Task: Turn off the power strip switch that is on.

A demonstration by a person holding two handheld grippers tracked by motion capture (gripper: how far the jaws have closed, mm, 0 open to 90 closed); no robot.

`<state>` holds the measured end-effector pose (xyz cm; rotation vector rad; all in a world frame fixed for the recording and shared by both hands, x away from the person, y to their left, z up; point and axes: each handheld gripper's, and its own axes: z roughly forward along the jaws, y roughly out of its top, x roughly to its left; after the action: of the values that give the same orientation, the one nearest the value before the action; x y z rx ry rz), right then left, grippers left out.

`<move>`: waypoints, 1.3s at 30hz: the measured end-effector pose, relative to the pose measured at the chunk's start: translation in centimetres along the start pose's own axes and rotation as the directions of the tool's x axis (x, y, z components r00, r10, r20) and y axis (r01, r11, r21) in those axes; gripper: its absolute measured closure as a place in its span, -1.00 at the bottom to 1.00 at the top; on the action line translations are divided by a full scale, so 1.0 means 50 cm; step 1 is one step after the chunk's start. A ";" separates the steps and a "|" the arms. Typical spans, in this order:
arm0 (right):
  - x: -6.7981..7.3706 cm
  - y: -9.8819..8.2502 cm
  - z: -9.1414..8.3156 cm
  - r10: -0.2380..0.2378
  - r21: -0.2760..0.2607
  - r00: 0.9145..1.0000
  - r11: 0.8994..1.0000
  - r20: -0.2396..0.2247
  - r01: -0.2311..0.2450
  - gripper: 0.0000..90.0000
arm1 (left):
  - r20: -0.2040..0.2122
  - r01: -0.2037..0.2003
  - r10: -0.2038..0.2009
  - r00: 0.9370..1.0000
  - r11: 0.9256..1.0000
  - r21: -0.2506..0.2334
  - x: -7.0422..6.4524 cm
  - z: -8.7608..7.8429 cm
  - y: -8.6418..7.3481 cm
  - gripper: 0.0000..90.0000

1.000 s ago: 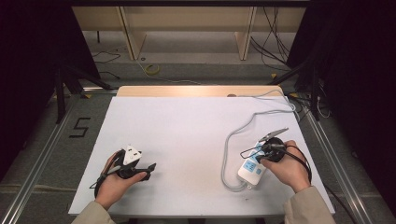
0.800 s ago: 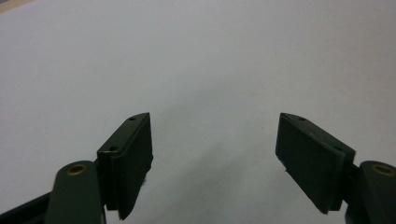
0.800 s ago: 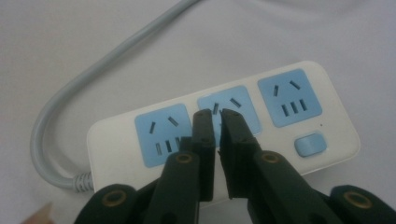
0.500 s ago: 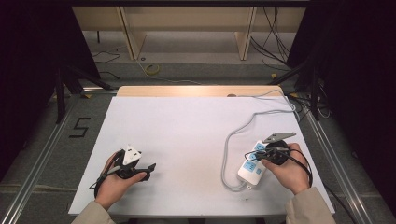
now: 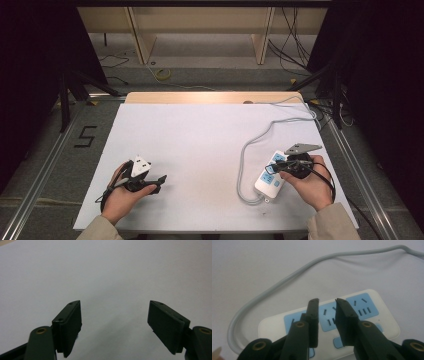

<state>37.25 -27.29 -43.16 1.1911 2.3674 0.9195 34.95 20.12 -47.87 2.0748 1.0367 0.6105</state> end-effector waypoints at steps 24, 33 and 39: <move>0.005 -0.032 -0.010 -0.049 -0.177 0.999 0.983 0.004 0.049 0.15 | 0.002 -0.008 0.008 1.000 1.000 0.001 -0.001 -0.004 -0.001 -0.40; 0.003 -0.047 -0.013 -0.065 -0.260 0.998 0.964 0.000 0.063 0.03 | 0.012 0.010 -0.010 1.000 1.000 -0.011 -0.004 -0.011 -0.005 -0.40; 0.002 -0.066 -0.015 -0.053 -0.289 0.998 0.956 -0.025 0.044 -0.04 | 0.017 0.019 -0.019 1.000 1.000 -0.024 -0.004 -0.018 -0.010 -0.42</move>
<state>34.86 -28.94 -44.85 1.0058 2.1798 1.2265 33.99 20.53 -47.72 2.0438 1.0330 0.5920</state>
